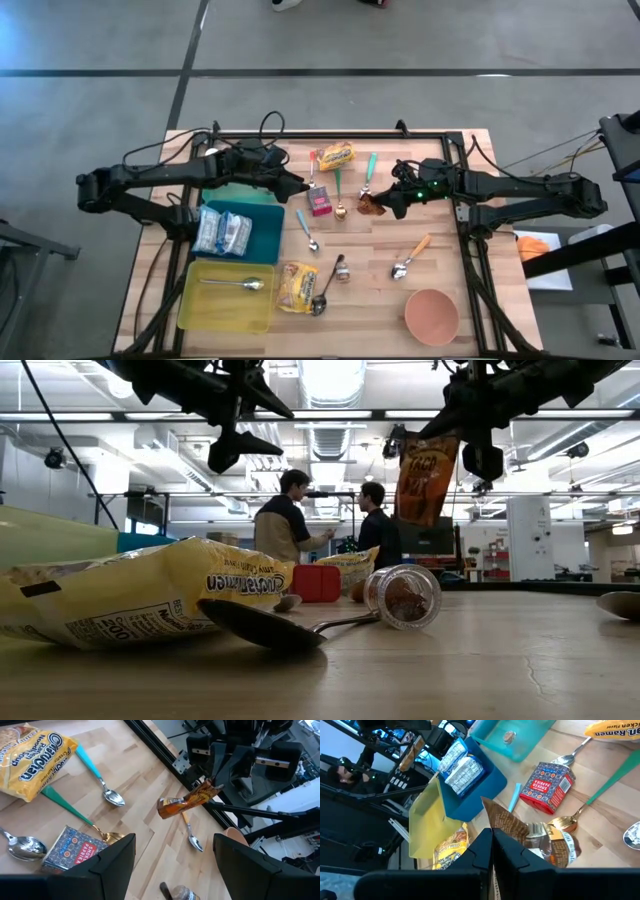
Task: Pick & Place Food Item
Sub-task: Put the orange seasoning bag into the light blue bin
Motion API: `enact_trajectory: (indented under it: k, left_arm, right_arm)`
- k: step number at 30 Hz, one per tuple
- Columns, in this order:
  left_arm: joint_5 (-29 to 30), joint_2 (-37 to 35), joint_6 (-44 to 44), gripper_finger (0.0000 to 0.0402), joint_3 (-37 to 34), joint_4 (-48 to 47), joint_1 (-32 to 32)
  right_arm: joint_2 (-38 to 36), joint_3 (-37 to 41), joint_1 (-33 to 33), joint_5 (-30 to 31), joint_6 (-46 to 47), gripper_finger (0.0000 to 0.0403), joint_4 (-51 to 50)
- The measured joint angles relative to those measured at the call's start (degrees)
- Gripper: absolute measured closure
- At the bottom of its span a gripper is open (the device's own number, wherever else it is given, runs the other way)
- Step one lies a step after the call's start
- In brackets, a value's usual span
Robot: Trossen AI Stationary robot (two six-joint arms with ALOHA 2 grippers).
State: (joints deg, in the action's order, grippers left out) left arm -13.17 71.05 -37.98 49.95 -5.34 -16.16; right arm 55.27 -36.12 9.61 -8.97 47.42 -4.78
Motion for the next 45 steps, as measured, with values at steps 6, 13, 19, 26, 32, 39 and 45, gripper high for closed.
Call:
enact_trajectory:
  k: [6,13,19,26,32,39,45]
  left_arm:
    - [0.0,0.0,-0.1,0.0131,0.0,0.0,0.0]
    - [0.0,0.0,-1.7,0.0131,0.0,0.4,0.0]
    - [0.0,0.0,-2.5,0.0131,0.0,0.4,0.0]
    - [0.0,0.0,-0.7,0.0131,0.0,1.3,0.0]
    - [0.0,0.0,0.8,0.0131,0.0,4.0,0.0]
    - [0.0,0.0,1.8,0.0131,0.0,4.0,0.0]
    - [-0.3,0.0,1.9,0.0131,0.0,3.9,0.0]
  right_arm:
    - [0.0,0.0,0.0,0.0,0.0,0.0395,0.2]
    - [0.0,0.0,0.0,0.0,0.1,0.0395,0.8]
    - [0.0,0.0,0.0,-0.1,0.4,0.0395,1.0]
    - [0.0,0.0,0.0,-0.5,0.4,0.0395,3.2]
    - [0.0,0.0,0.0,-0.5,0.3,0.0395,4.1]
    - [0.0,0.0,0.0,-0.3,0.4,0.0395,4.3]
    - [0.0,0.0,0.0,-0.2,0.2,0.0395,4.3]
